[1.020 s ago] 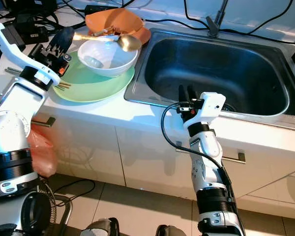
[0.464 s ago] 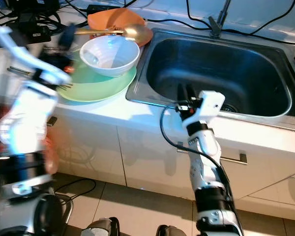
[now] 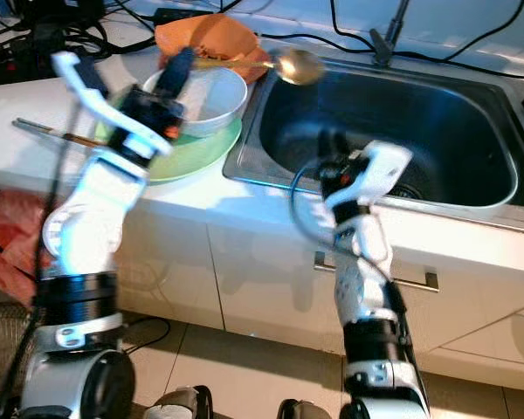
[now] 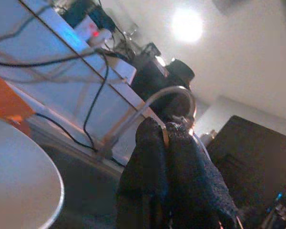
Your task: Kitchen organization
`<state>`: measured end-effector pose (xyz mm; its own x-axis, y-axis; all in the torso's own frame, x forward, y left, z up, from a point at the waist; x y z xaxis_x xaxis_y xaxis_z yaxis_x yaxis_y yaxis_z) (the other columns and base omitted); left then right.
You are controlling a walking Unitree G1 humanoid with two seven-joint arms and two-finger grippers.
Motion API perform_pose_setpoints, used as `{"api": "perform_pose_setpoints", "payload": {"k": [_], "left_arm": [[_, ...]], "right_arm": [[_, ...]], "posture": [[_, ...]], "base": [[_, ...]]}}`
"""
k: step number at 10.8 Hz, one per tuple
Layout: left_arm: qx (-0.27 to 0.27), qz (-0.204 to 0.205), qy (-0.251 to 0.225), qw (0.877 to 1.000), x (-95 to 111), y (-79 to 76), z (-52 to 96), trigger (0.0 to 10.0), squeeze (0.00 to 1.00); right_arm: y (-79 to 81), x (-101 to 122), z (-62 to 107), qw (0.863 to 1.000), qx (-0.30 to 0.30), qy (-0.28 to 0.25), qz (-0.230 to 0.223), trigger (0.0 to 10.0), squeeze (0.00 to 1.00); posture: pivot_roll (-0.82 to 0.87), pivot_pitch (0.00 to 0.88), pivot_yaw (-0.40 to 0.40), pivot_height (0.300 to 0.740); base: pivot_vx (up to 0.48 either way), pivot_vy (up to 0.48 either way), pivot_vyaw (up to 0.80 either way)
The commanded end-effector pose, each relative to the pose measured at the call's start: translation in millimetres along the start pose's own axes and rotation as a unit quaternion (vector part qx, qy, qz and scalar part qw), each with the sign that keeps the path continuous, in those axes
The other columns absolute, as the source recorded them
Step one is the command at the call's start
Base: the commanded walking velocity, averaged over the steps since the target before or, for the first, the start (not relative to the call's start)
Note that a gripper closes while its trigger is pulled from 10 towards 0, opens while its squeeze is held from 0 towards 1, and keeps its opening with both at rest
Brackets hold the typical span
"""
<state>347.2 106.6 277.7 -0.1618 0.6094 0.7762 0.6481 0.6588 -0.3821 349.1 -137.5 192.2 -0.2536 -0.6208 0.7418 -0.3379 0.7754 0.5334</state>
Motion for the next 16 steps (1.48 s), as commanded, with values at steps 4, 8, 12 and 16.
{"api": "perform_pose_setpoints", "payload": {"k": [4, 8, 12, 16], "left_arm": [[-0.032, 0.010, 0.003, 0.999, -6, -13.9, -8.0, 10.0, 0.00], [-0.032, 0.013, 0.009, 0.999, -12, -14.2, -6.5, 10.0, 0.00], [-0.035, 0.015, 0.019, 0.999, -18, -15.4, -4.3, 10.0, 0.00], [-0.041, 0.020, 0.036, 0.998, -26, -17.6, -1.3, 10.0, 0.00]], "right_arm": [[10.1, 26, -12.0, 0.992, -0.002, -0.044, -0.116, 10.0, 0.00], [18.8, 34, -13.8, 0.970, 0.014, -0.047, -0.239, 10.0, 0.00], [26.5, 42, -13.8, 0.956, 0.043, -0.045, -0.287, 10.0, 0.00], [26.0, 39, -12.6, 0.953, 0.041, -0.037, -0.296, 10.0, 0.00]], "posture": [[0.12, 0.130, -0.035, 0.740], [0.12, 0.134, -0.036, 0.740], [0.11, 0.128, -0.034, 0.740], [0.12, 0.126, -0.036, 0.740]], "base": [[0.000, 0.000, 0.00], [0.000, 0.000, 0.00], [0.000, 0.000, 0.00], [0.000, 0.000, 0.00]]}}
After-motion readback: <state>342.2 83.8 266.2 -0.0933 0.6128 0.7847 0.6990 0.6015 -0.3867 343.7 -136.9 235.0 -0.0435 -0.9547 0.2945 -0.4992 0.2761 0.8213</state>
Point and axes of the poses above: a point about 5 cm out from each wrist's last joint towards the gripper, its own z axis pointing back from the gripper into the wrist, its own x axis along the axis of the wrist's last joint, y = z × x, the point moved 1 cm from there along -z, pointing out of the wrist towards the gripper, and after that the axes turned 12 degrees about -z, right-handed, at the moved point
